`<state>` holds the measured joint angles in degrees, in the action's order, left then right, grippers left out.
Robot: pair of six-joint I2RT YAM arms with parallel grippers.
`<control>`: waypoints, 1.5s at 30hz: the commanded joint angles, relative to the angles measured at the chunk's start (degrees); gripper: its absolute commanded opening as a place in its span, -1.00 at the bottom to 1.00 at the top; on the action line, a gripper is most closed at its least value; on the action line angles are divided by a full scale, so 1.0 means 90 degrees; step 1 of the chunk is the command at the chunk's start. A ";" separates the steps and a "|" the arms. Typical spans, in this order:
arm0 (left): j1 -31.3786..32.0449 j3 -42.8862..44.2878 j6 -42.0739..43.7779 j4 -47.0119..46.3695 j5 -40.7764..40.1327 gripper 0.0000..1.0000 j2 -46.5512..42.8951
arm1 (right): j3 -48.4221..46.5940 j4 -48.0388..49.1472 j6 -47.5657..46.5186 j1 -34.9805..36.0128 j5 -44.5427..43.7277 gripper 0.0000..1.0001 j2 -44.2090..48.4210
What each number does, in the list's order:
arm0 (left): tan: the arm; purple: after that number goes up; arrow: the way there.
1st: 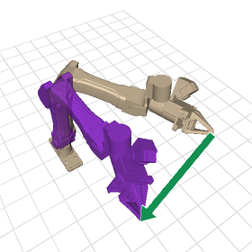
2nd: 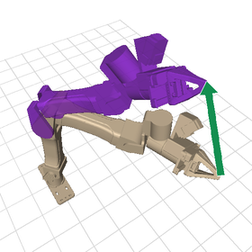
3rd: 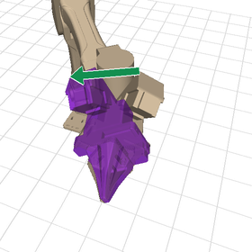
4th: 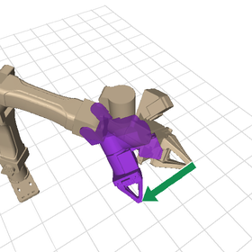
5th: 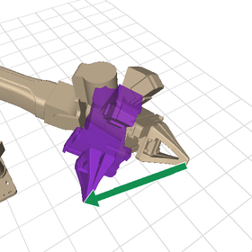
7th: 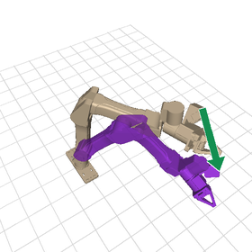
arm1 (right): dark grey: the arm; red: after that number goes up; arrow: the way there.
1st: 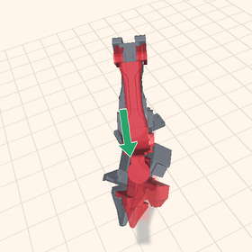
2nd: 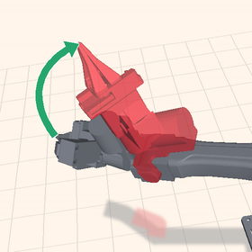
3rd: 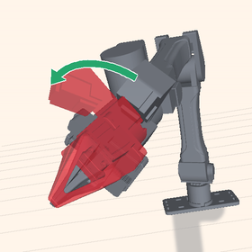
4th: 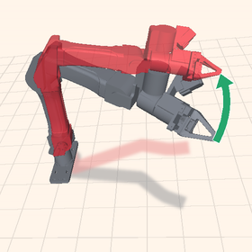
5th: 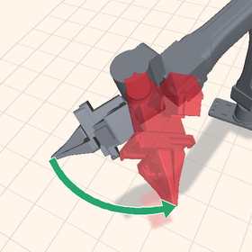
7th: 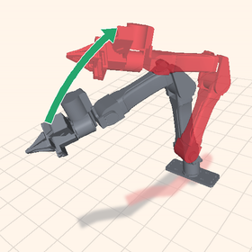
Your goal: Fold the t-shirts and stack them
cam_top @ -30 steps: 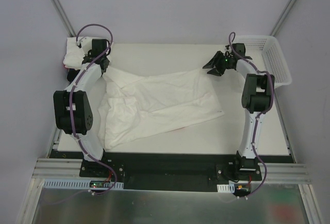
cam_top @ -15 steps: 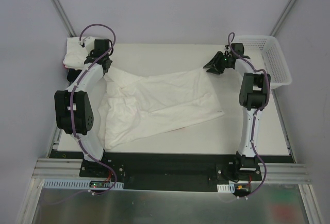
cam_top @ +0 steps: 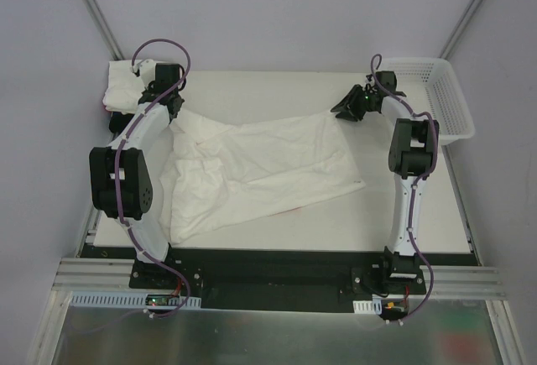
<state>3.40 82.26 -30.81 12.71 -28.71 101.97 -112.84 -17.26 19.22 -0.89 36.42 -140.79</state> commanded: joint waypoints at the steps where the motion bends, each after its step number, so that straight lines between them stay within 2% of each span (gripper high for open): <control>1: 0.0052 0.0264 0.0083 -0.0074 -0.0043 -1.00 -0.0022 | -0.0246 0.0150 0.0149 0.0040 -0.0014 -0.24 -0.0060; 19: 0.0091 0.0235 0.0093 -0.0065 -0.0052 -1.00 0.0046 | -0.0637 0.0091 0.0345 0.0362 -0.0082 -0.28 -0.0323; 22: 0.0081 0.0245 0.0083 -0.0055 -0.0062 -1.00 0.0076 | -0.0500 0.0120 0.0325 0.0391 -0.0121 -0.41 -0.0274; 23: 0.0081 0.0245 0.0083 -0.0064 -0.0033 -1.00 0.0086 | -0.0480 0.0120 0.0325 0.0401 -0.0131 -0.50 -0.0265; 29: 0.0081 0.0225 0.0073 -0.0065 -0.0033 -1.00 0.0105 | -0.0324 0.0140 0.0315 0.0401 -0.0170 -0.69 -0.0167; 38: 0.0081 0.0157 0.0112 -0.0055 -0.0042 -1.00 0.0017 | -0.0314 0.0101 0.0325 0.0138 -0.0238 -0.70 -0.0118; 45: 0.0081 0.0099 0.0132 -0.0035 -0.0062 -1.00 -0.0080 | -0.1017 -0.0329 0.0179 -0.0116 -0.0317 -0.79 -0.0343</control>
<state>3.44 82.76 -30.50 12.75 -28.73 102.85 -117.32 -18.50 21.58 -0.01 34.68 -143.57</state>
